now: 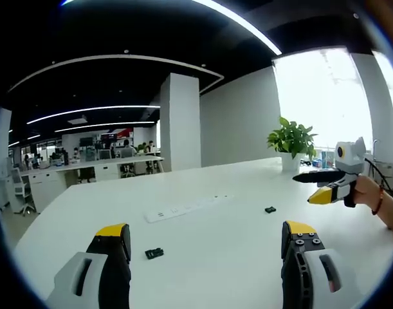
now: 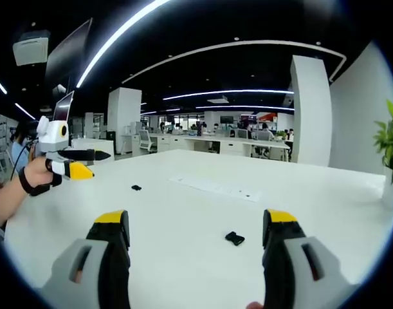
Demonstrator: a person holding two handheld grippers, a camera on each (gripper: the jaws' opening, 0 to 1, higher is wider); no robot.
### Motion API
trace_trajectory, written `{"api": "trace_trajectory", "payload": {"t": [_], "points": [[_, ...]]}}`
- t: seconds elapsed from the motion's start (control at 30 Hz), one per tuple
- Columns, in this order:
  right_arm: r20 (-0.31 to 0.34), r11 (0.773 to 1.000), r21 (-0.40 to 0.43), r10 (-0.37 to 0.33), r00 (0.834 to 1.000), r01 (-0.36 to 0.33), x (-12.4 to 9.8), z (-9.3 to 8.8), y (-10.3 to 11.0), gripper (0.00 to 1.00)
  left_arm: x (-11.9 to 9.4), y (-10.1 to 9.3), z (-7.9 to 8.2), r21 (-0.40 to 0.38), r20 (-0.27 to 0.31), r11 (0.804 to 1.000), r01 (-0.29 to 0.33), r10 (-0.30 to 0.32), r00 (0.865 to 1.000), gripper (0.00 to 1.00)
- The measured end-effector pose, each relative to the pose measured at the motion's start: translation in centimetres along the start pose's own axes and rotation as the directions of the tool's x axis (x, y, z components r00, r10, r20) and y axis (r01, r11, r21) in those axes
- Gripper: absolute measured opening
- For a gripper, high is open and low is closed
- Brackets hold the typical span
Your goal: Snap the two parts of the plastic buckle together until the buckle closes and remains connected.
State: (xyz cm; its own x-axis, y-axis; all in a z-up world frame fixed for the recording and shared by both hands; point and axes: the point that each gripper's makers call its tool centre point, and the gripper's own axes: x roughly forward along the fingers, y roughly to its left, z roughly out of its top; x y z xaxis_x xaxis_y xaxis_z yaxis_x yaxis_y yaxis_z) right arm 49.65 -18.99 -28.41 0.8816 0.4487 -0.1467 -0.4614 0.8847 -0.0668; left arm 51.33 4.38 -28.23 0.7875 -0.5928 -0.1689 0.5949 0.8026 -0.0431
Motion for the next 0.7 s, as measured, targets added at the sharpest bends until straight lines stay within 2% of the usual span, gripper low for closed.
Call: {"api": "trace_trajectory", "payload": {"t": [0.7], "points": [[-0.013, 1.000, 0.010, -0.013, 1.000, 0.013, 1.0, -0.3, -1.1, 0.85, 1.1, 0.7, -0.7, -0.010, -0.023, 1.000, 0.010, -0.010, 1.000, 1.00]]}}
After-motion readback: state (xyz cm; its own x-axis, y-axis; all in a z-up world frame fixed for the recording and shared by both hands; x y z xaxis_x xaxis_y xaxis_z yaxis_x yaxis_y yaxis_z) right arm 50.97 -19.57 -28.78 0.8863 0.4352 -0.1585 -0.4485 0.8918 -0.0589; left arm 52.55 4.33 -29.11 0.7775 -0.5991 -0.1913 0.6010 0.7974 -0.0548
